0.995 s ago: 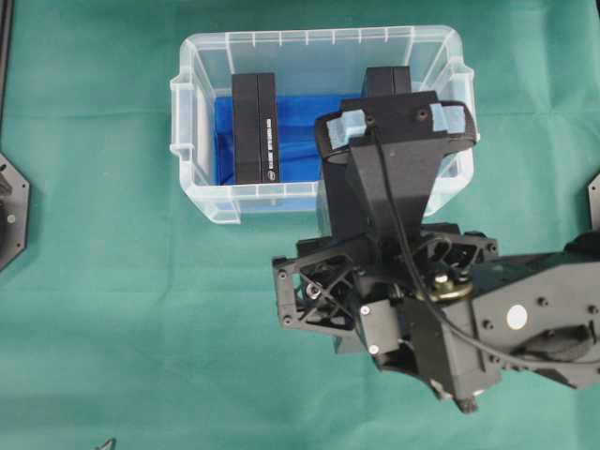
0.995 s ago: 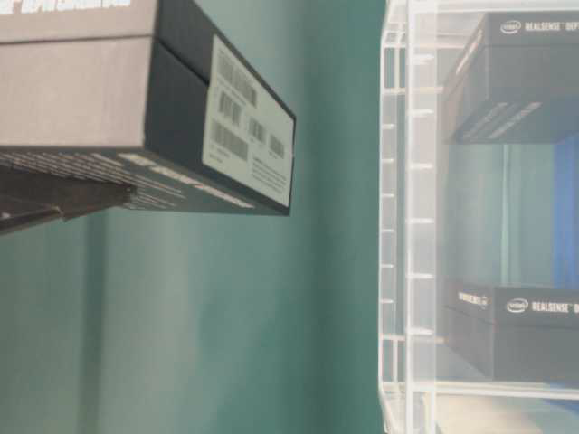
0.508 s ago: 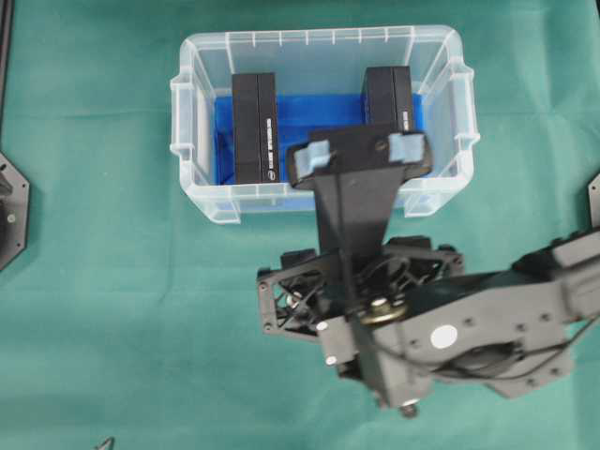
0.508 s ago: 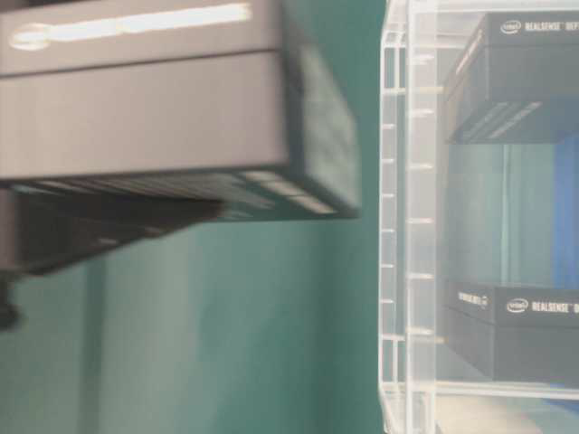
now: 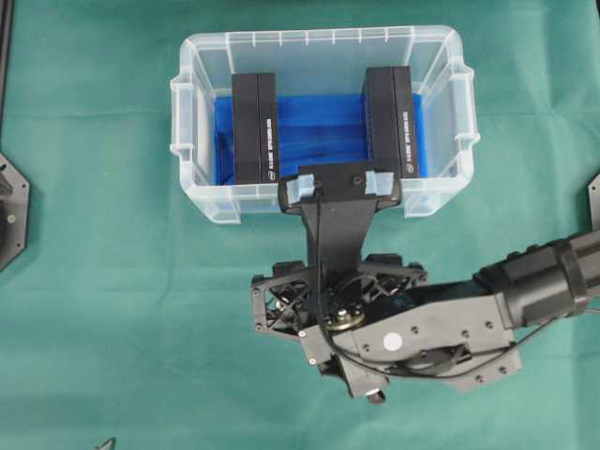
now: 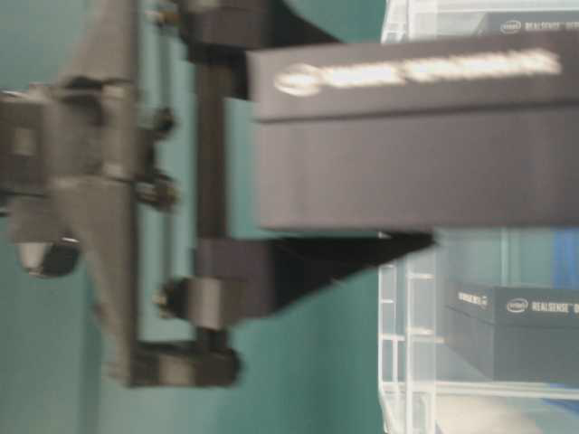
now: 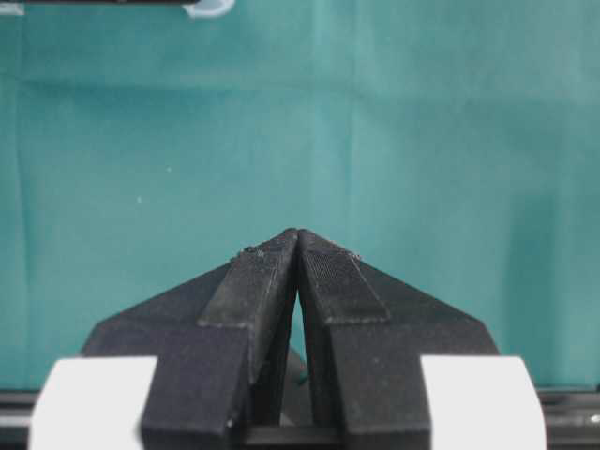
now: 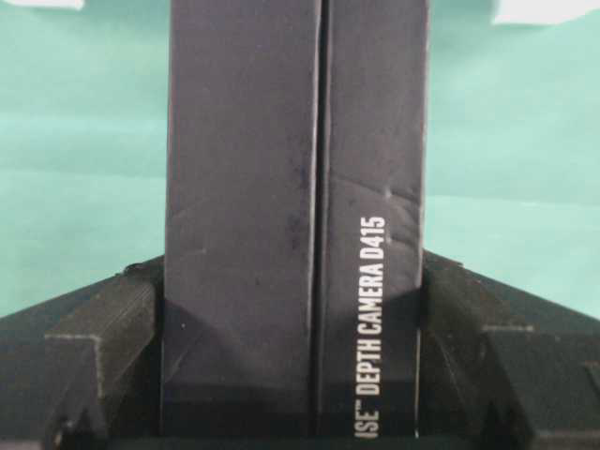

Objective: Take the box out of the case with the right arm.
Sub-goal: 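Lower the box onto the table in front of the case and release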

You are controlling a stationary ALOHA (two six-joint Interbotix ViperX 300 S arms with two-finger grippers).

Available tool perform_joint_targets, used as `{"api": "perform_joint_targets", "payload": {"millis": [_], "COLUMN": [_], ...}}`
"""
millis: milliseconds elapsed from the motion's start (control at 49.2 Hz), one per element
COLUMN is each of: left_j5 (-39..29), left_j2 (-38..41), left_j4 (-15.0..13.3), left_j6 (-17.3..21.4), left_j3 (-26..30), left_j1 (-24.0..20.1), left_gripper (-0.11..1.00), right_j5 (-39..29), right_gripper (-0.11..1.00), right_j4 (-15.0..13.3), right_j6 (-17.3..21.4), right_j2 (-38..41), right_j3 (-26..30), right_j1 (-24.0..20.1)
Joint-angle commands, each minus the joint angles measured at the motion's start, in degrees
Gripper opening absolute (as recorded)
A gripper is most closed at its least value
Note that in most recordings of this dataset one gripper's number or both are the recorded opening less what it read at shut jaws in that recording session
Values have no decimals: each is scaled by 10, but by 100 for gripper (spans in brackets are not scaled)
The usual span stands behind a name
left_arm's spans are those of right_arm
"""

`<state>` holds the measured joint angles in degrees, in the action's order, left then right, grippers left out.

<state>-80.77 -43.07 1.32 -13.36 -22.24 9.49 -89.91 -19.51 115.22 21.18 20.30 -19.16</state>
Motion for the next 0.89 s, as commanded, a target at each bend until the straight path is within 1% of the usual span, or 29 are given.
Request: {"api": "perform_joint_targets", "payload": {"millis": [0,102,223,325,426,528,812,853,873], "left_j5": [2,2,2,2,2,2,2,2,2], "left_j2": [2,0,-2,-2,-3,-3,-4,-4,-4], "left_j4": [3,3,2,3,3,2,3,3,3], "left_j6": [0,0,0,0,0,1,0,1,1], "left_j3": [4,3,1,-1,-1,-2,-2,-2,-2], "left_j1": [3,3,3,3,3,3,3,3,3], "left_gripper": [0,0,0,0,0,0,0,0,0], "right_j5": [40,93,160,205,229,239,243,242,243], "right_gripper": [67,67,67,67,67,67,67,69,73], "right_j4": [-2,6,19,20,19,20,21,23,23], "right_j6": [12,37,54,67,75,78,80,79,79], "right_j2": [-14,-14,-14,-13,-13,-13,-13,-13,-13], "right_j3": [-21,-66,-118,-151,-178,-186,-185,-185,-185], "right_j1": [-2,-2,-3,-3,-3,-3,-3,-3,-3]}}
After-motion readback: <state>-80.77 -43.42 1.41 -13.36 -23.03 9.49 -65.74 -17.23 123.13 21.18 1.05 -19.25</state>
